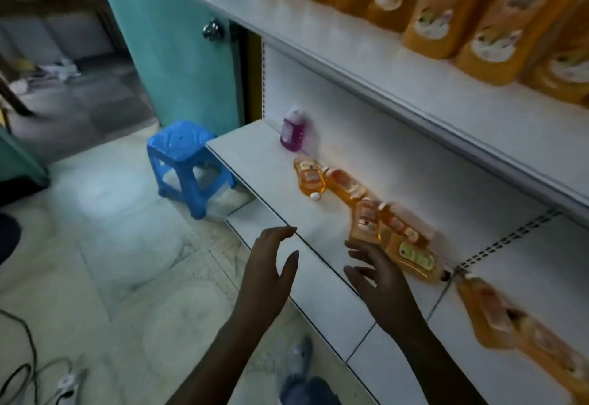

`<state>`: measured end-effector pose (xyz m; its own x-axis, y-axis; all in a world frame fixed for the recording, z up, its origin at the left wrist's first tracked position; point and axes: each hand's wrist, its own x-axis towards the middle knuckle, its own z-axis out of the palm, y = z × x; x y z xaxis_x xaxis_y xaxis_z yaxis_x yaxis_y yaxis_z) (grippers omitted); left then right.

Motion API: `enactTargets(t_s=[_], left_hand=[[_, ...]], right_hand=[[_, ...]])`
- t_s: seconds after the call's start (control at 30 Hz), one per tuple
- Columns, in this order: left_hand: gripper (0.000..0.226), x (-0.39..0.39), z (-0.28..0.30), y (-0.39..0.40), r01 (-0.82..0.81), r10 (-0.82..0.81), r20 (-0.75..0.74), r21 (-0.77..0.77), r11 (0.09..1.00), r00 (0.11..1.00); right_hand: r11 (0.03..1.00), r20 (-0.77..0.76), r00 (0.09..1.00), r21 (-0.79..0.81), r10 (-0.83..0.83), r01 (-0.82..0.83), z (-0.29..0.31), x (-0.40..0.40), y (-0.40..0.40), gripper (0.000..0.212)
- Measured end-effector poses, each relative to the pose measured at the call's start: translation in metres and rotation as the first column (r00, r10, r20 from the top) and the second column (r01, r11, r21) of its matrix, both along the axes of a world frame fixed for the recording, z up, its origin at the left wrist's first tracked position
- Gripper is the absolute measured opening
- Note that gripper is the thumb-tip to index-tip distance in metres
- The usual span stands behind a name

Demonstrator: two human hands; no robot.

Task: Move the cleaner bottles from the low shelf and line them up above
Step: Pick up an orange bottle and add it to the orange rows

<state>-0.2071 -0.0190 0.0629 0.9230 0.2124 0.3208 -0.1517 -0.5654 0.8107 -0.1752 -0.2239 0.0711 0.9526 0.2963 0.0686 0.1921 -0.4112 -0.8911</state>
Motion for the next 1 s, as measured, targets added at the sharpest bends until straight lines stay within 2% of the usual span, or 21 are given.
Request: enactTargets(t_s=[0.17,0.27,0.33,0.43,0.53,0.6,0.67,0.73,0.83,0.87,0.93,1.0], left_hand=[[0.039,0.089,-0.069,0.045,0.035,-0.02,-0.136,0.109,0.993,0.991],[0.047,0.164,-0.103,0.058,0.038,0.004,-0.258,0.158,0.987,0.966],[0.055,0.223,-0.126,0.059,0.122,-0.024,-0.366,0.246,0.962,0.93],[0.071,0.312,-0.15,0.058,0.349,-0.156,-0.405,0.465,0.814,0.901],[0.069,0.385,-0.163,0.058,0.509,-0.284,-0.426,0.645,0.57,0.859],[0.065,0.421,-0.174,0.06,0.562,-0.292,-0.48,0.724,0.399,0.827],[0.065,0.445,-0.186,0.061,0.586,-0.27,-0.521,0.74,0.33,0.81],[0.061,0.459,-0.196,0.061,0.574,-0.308,-0.487,0.741,0.348,0.817],[0.064,0.459,-0.2,0.074,0.577,-0.437,-0.392,0.672,0.464,0.809],[0.071,0.456,-0.198,0.081,0.612,-0.467,-0.41,0.638,0.468,0.784],[0.082,0.445,-0.196,0.095,0.675,-0.51,-0.451,0.576,0.461,0.733],[0.082,0.427,-0.195,0.103,0.721,-0.581,-0.431,0.466,0.512,0.691]], right_hand=[[0.995,-0.016,0.996,-0.059,-0.083,0.082,-0.089,0.089,0.047,0.054],[0.983,0.029,0.997,-0.168,-0.072,0.076,-0.14,0.157,0.078,0.067],[0.96,0.02,0.997,-0.269,-0.079,0.081,-0.171,0.205,0.094,0.071],[0.883,0.03,0.999,-0.468,-0.029,0.04,-0.207,0.262,0.103,0.079],[0.769,-0.05,0.999,-0.64,-0.017,-0.019,-0.229,0.298,0.096,0.087],[0.751,-0.05,0.997,-0.661,-0.062,0.014,-0.229,0.31,0.096,0.081],[0.74,0.032,0.992,-0.664,-0.119,0.11,-0.22,0.317,0.104,0.071],[0.713,0.109,0.985,-0.681,-0.131,0.17,-0.216,0.324,0.109,0.073],[0.756,-0.014,0.989,-0.646,-0.147,0.103,-0.21,0.326,0.122,0.088],[0.749,-0.04,0.987,-0.656,-0.157,0.093,-0.211,0.324,0.124,0.091],[0.752,-0.007,0.985,-0.647,-0.171,0.126,-0.204,0.315,0.125,0.081],[0.757,0.069,0.981,-0.627,-0.184,0.186,-0.188,0.298,0.121,0.066]])
